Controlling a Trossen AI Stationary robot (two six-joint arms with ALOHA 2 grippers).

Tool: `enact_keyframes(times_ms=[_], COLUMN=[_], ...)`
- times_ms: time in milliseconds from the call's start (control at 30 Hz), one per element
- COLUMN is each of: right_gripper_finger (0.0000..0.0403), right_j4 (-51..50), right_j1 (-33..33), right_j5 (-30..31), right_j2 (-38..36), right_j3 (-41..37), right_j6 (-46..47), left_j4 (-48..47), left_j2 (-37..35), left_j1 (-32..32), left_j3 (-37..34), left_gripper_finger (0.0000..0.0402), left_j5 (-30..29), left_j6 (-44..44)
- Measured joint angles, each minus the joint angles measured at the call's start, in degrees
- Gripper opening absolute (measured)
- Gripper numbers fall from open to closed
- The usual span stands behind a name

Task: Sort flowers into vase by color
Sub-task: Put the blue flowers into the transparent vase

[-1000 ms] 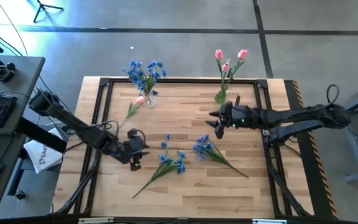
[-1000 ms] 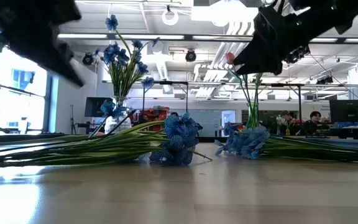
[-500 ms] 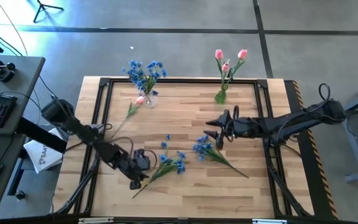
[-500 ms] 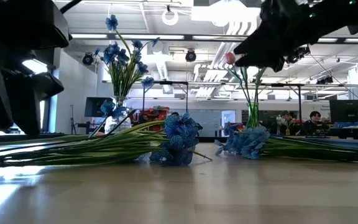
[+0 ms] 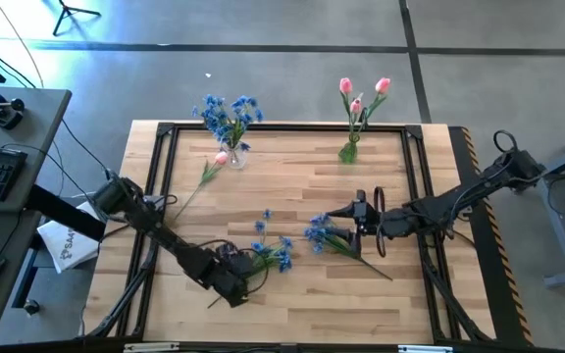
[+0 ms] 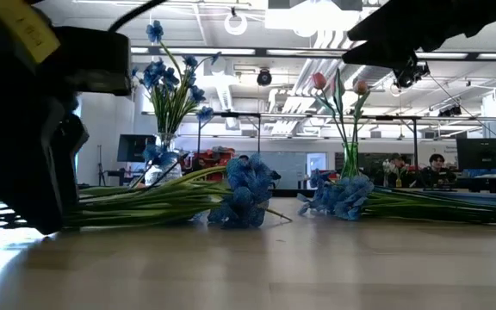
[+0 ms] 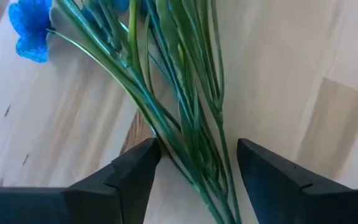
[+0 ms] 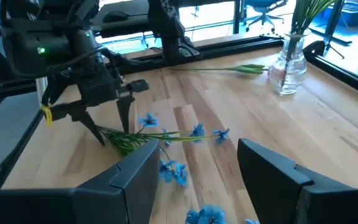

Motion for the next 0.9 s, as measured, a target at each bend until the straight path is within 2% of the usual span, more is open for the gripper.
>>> enact_keyframes(times_ms=[167,300,367,400,467,567,667,767,833,900], right_gripper_finger=[0.0210,0.0210,0.0210,0.0210,0.0210,0.0210,0.0210,0.0210,0.0210,0.0210], right_j4=[0.0,-1.1,-1.6,-1.4,-1.3,0.0,3.8,9.4,13.0,15.9], right_j1=[2.1,4.0,5.5,6.1,7.6,9.3,10.5,11.6,12.1,12.4], right_j5=[2.2,3.0,5.0,6.5,9.8,12.9,14.8,15.2,15.1,15.1], right_j2=[0.0,0.7,2.1,3.2,6.1,11.5,16.9,21.0,22.9,24.2], right_j3=[0.0,0.0,0.0,0.0,0.0,0.0,0.0,0.0,0.1,0.0], right_j6=[1.5,4.3,5.6,6.1,7.7,10.5,11.7,9.9,7.9,6.2], left_j4=[-1.1,-3.9,-4.5,-4.6,-4.3,-3.9,8.2,28.0,42.6,54.4], left_j2=[1.2,0.8,0.3,-0.5,-1.9,-6.3,-13.2,-19.5,-23.3,-26.2], left_j1=[3.9,7.4,8.9,9.3,10.1,12.9,14.0,15.8,17.2,18.7], left_j3=[1.4,1.3,1.3,1.0,0.1,-2.6,-6.8,-13.6,-18.1,-21.2], left_gripper_finger=[0.0172,0.0083,0.0029,0.0016,0.0015,0.0010,0.0004,0.0005,0.0003,0.0003], left_j5=[6.4,10.2,11.1,10.9,6.9,-5.5,-17.3,-25.6,-27.7,-26.7], left_j6=[-0.4,0.4,4.2,6.3,9.6,12.7,19.3,32.1,43.5,54.4])
